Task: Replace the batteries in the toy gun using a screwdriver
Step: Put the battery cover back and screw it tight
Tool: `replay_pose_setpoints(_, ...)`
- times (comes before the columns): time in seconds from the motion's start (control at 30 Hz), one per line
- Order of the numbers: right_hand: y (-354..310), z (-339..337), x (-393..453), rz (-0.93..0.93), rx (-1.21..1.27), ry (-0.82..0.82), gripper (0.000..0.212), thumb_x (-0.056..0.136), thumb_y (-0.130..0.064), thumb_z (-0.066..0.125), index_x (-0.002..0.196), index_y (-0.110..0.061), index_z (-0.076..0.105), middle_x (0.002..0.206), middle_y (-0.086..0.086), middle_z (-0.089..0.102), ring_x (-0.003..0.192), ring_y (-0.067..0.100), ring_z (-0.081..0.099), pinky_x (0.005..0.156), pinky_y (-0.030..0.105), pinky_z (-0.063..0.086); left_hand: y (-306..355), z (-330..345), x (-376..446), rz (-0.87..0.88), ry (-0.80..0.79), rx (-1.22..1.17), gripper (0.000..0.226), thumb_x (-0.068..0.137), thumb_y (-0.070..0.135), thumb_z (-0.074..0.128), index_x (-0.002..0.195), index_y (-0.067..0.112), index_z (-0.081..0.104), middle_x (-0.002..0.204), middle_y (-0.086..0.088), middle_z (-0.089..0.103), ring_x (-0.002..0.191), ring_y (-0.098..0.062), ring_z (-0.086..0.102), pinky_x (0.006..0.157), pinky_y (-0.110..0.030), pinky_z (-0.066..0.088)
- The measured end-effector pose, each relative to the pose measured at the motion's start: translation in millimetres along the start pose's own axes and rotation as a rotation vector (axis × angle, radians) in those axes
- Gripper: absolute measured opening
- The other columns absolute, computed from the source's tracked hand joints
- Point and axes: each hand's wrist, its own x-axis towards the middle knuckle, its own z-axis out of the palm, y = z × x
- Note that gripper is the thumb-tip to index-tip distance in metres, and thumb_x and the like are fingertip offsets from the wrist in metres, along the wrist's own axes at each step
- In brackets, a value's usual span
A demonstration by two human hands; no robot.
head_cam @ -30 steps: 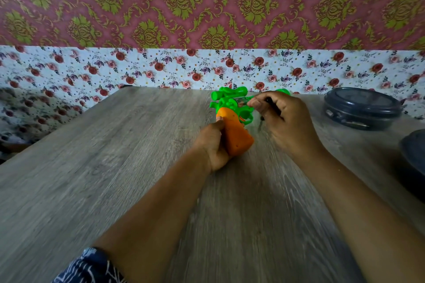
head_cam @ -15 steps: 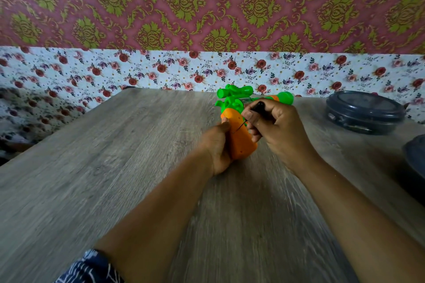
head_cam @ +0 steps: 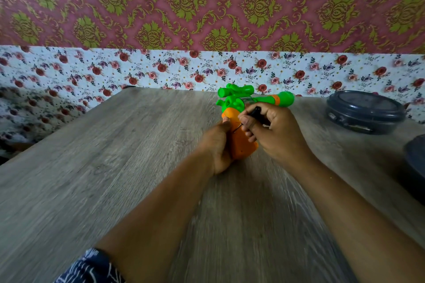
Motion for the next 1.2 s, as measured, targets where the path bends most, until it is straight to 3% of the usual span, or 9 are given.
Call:
replay_pose_setpoints(0.13,-3,-2,0,-0.002,0.022,0.041,0.011,0.087,-0.009,0.059,0.078,-0.015,0.059,0.062,-0.002,0.059,0.056,0.015,0.056,0.064,0.041,0.052,1,0,-1,-0.013,-0.001,0.003,0.034,0.103,0.028,0.029,0.084,0.013,0.053,0.058,-0.004,0.065,0.067,-0.018,0.056,0.068,-0.032,0.048)
replay_pose_setpoints(0.23,-3,-4,1,-0.028,-0.037,0.044,0.017,0.087,-0.011,0.058,0.074,-0.022,0.057,0.061,-0.005,0.059,0.055,0.013,0.056,0.066,0.040,0.052,1,0,-2,-0.009,0.008,0.019,0.028,0.103,0.027,0.031,0.086,0.016,0.049,0.064,-0.005,0.066,0.068,-0.017,0.057,0.064,-0.031,0.050)
replay_pose_setpoints(0.33,-1,-4,0,-0.006,-0.030,0.049,0.014,0.088,-0.010,0.057,0.076,-0.019,0.057,0.061,-0.005,0.060,0.056,0.012,0.057,0.065,0.041,0.053,0,0,-1,-0.006,0.004,0.024,0.027,0.103,0.026,0.030,0.085,0.017,0.048,0.049,0.000,0.066,0.055,-0.014,0.062,0.057,-0.027,0.052)
replay_pose_setpoints(0.43,-2,-4,0,0.003,-0.006,0.054,0.014,0.088,-0.009,0.056,0.076,-0.016,0.057,0.062,-0.004,0.059,0.057,0.013,0.057,0.064,0.041,0.053,0,1,-2,-0.005,-0.009,0.004,0.030,0.104,0.026,0.029,0.083,0.016,0.048,0.047,0.000,0.065,0.042,-0.011,0.062,0.048,-0.023,0.052)
replay_pose_setpoints(0.67,-3,-4,0,-0.014,-0.045,0.034,0.010,0.088,-0.009,0.057,0.079,-0.013,0.058,0.062,-0.005,0.059,0.058,0.012,0.058,0.066,0.040,0.053,1,0,-3,-0.003,-0.019,-0.007,0.030,0.103,0.027,0.030,0.082,0.016,0.050,0.049,0.000,0.065,0.048,-0.011,0.061,0.055,-0.025,0.052)
replay_pose_setpoints(0.8,-4,-4,0,-0.064,-0.117,0.024,0.014,0.087,-0.009,0.057,0.077,-0.019,0.056,0.063,-0.006,0.060,0.057,0.008,0.057,0.066,0.034,0.052,-1,-1,3,-0.005,-0.009,-0.022,0.021,0.103,0.026,0.033,0.102,0.014,0.050,0.079,-0.007,0.064,0.069,-0.017,0.060,0.063,-0.031,0.053)
replay_pose_setpoints(0.9,-4,-5,0,-0.071,-0.167,0.030,0.009,0.087,-0.007,0.057,0.083,-0.015,0.055,0.066,-0.005,0.061,0.057,0.003,0.057,0.065,0.030,0.051,-1,-1,4,0.005,-0.033,-0.031,0.018,0.103,0.025,0.033,0.118,0.024,0.042,0.087,-0.008,0.060,0.075,-0.019,0.058,0.073,-0.038,0.049)
replay_pose_setpoints(1.07,-8,-9,-1,-0.132,-0.307,-0.028,0.013,0.086,-0.008,0.057,0.087,-0.019,0.051,0.073,0.002,0.063,0.072,0.017,0.064,0.071,0.044,0.053,-3,-3,9,0.016,-0.045,-0.035,0.034,0.103,0.024,0.033,0.136,0.018,0.040,0.087,-0.007,0.060,0.074,-0.017,0.059,0.073,-0.038,0.049)
replay_pose_setpoints(1.2,-15,-6,-2,-0.191,-0.410,-0.134,0.006,0.087,-0.005,0.054,0.089,-0.010,0.055,0.073,0.003,0.063,0.073,0.019,0.061,0.070,0.042,0.049,-3,-4,12,0.009,-0.052,-0.015,0.024,0.103,0.024,0.033,0.109,0.016,0.054,0.078,-0.004,0.062,0.068,-0.014,0.061,0.068,-0.032,0.050)
